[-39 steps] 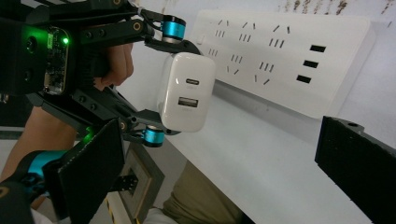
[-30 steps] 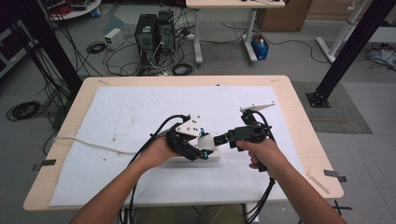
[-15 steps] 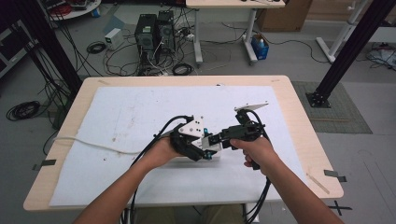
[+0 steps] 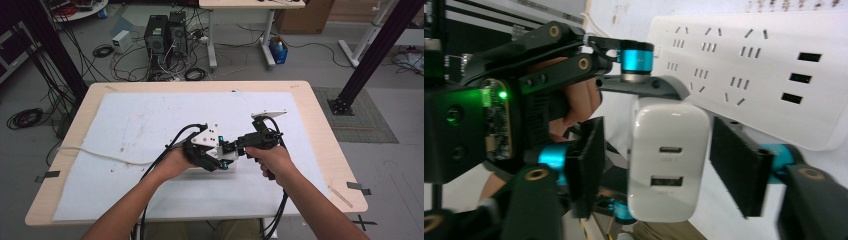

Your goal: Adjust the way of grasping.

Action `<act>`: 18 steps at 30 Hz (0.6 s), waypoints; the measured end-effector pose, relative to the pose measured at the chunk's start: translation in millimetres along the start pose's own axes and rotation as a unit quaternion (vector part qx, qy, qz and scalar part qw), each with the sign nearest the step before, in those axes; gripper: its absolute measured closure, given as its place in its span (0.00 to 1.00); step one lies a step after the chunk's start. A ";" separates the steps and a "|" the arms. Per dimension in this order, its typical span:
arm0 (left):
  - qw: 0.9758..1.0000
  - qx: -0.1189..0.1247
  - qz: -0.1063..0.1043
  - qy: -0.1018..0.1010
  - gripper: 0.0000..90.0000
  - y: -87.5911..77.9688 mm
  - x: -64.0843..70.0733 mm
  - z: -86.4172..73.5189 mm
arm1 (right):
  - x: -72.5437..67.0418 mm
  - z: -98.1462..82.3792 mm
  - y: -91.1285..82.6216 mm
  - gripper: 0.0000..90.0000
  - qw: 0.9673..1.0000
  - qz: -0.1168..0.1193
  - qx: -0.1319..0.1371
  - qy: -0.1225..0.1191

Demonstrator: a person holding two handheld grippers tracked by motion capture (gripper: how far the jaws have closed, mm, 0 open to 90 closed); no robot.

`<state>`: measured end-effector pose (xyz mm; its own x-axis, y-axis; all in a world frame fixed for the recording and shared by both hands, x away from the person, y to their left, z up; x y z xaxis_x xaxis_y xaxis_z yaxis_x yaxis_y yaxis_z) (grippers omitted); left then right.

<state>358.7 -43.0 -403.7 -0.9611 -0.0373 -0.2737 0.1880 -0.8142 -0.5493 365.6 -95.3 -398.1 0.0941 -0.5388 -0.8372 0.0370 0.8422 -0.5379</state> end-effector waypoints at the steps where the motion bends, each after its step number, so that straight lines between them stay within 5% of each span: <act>1: 1.000 0.001 0.000 0.001 0.47 0.4 0.1 0.1 | -1.3 -1.1 0.2 0.47 1.000 0.005 -0.005 0.001; 18: 1.000 -0.005 0.017 0.018 0.47 0.7 0.0 1.0 | 2.2 -1.1 2.3 0.69 1.000 0.006 -0.008 0.006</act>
<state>358.6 -44.1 -403.3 -0.9462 -0.0428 -0.3207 0.2218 -0.8074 -0.5467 364.8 -94.6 -401.3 0.0833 -0.5291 -0.8445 0.0192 0.8481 -0.5295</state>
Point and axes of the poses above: each handheld gripper's, and its own axes: y roughly forward along the jaws, z roughly out of its top, x roughly to its right, the point moved 10 cm from there along y, roughly forward along the jaws, and after that the axes turned 10 degrees about y, right-handed, at the moved point
